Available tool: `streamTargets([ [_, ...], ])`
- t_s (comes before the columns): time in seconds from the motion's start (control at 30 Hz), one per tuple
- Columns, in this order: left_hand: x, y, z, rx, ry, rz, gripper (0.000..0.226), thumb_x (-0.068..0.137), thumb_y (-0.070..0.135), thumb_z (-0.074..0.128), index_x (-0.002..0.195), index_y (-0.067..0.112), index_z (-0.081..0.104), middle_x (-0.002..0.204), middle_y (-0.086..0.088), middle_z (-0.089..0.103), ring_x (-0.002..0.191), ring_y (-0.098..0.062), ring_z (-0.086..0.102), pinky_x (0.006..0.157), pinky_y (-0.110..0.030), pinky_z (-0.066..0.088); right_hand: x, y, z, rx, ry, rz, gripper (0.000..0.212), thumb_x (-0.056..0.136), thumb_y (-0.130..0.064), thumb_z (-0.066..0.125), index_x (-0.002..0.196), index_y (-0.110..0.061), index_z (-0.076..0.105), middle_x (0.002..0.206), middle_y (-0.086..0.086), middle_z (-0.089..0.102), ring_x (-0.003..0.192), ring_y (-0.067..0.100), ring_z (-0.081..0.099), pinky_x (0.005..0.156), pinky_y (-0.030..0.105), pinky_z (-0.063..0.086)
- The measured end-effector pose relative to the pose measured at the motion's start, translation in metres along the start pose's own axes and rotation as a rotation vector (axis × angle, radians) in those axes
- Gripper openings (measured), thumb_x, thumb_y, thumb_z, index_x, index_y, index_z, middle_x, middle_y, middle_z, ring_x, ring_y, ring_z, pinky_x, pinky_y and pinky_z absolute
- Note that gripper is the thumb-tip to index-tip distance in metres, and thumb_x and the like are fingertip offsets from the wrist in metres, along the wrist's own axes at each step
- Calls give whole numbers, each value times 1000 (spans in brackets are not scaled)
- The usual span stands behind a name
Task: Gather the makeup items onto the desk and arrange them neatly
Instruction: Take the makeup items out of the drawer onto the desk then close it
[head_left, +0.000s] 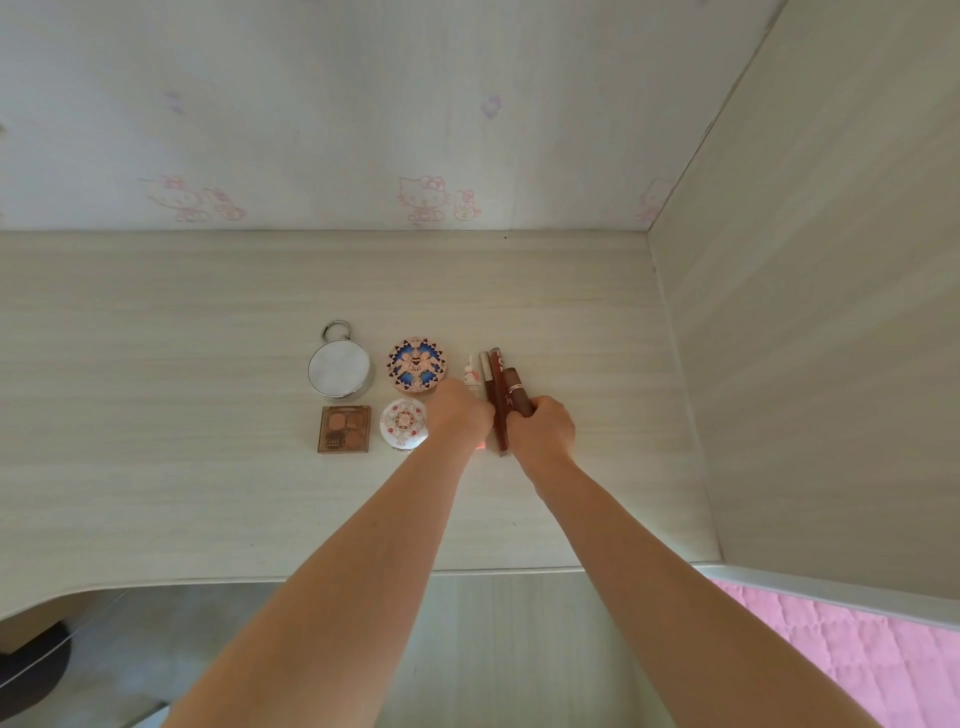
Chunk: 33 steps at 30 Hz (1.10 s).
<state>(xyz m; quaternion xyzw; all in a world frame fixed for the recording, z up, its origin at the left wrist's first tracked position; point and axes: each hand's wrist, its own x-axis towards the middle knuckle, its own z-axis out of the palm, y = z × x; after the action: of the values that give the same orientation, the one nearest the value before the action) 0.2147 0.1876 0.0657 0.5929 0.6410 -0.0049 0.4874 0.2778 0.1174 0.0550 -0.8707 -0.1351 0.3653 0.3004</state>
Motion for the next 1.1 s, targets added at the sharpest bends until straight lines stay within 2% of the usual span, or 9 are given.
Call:
streamTargets([
  [0.13, 1, -1, -1, 70, 32, 48, 20, 86, 3, 56, 106, 0, 56, 93, -12, 59, 83, -27, 57, 63, -31, 43, 2, -2, -4, -68, -36, -25, 16, 88, -21, 53, 95, -10, 62, 87, 4, 62, 74, 22, 54, 56, 27, 38],
  [0.23, -1, -2, 0, 109, 65, 83, 14, 86, 3, 55, 100, 2, 56, 94, -14, 63, 74, -23, 54, 57, -30, 42, 4, -1, -4, -145, -32, -77, 13, 88, -24, 52, 94, -14, 58, 93, 4, 62, 81, 23, 56, 60, 28, 39],
  [0.33, -4, -3, 2, 155, 104, 125, 9, 87, 0, 53, 95, 4, 50, 85, -10, 55, 69, -22, 51, 47, -25, 37, 5, 0, -4, -194, -39, -117, 6, 88, -20, 54, 92, -18, 57, 100, 3, 62, 84, 21, 55, 63, 28, 39],
  [0.5, -8, -2, 5, 246, 157, 202, 8, 84, -4, 50, 88, 3, 52, 85, -11, 52, 72, -24, 48, 54, -30, 36, 4, 2, -4, -225, -28, -138, 17, 89, -21, 54, 104, -17, 60, 105, 0, 62, 88, 19, 55, 67, 28, 42],
  [0.6, -5, -6, 6, 268, 142, 234, 8, 82, -5, 48, 83, 2, 53, 90, -16, 56, 70, -25, 50, 50, -27, 32, 3, 1, -4, -234, -12, -129, 15, 90, -20, 52, 102, -17, 60, 99, -2, 61, 82, 18, 54, 64, 28, 41],
  [0.7, -3, -16, 10, 274, 144, 278, 14, 81, -2, 49, 90, -5, 59, 94, -20, 61, 72, -28, 56, 50, -27, 36, 2, 2, -5, -256, 19, -114, 12, 91, -20, 49, 95, -14, 59, 93, 0, 62, 74, 18, 53, 56, 27, 37],
  [0.8, -8, -22, 12, 321, 165, 314, 16, 85, 2, 51, 98, -3, 59, 101, -18, 58, 80, -27, 56, 60, -29, 43, 0, 5, -4, -257, 28, -127, 7, 91, -19, 50, 91, -14, 55, 93, 1, 60, 75, 19, 51, 59, 27, 37],
  [0.9, -12, -21, 12, 342, 179, 322, 23, 88, 1, 51, 109, -6, 54, 110, -18, 51, 89, -28, 54, 68, -31, 43, 0, 7, -4, -266, 21, -154, 12, 91, -22, 51, 99, -15, 56, 101, 1, 60, 80, 17, 50, 64, 28, 37],
  [1.1, -10, -24, 16, 346, 200, 362, 28, 87, -1, 55, 114, -7, 50, 113, -19, 51, 92, -29, 53, 80, -37, 50, 0, 11, -5, -250, 0, -185, 17, 90, -25, 54, 105, -18, 57, 105, 1, 61, 88, 18, 57, 67, 29, 43],
])
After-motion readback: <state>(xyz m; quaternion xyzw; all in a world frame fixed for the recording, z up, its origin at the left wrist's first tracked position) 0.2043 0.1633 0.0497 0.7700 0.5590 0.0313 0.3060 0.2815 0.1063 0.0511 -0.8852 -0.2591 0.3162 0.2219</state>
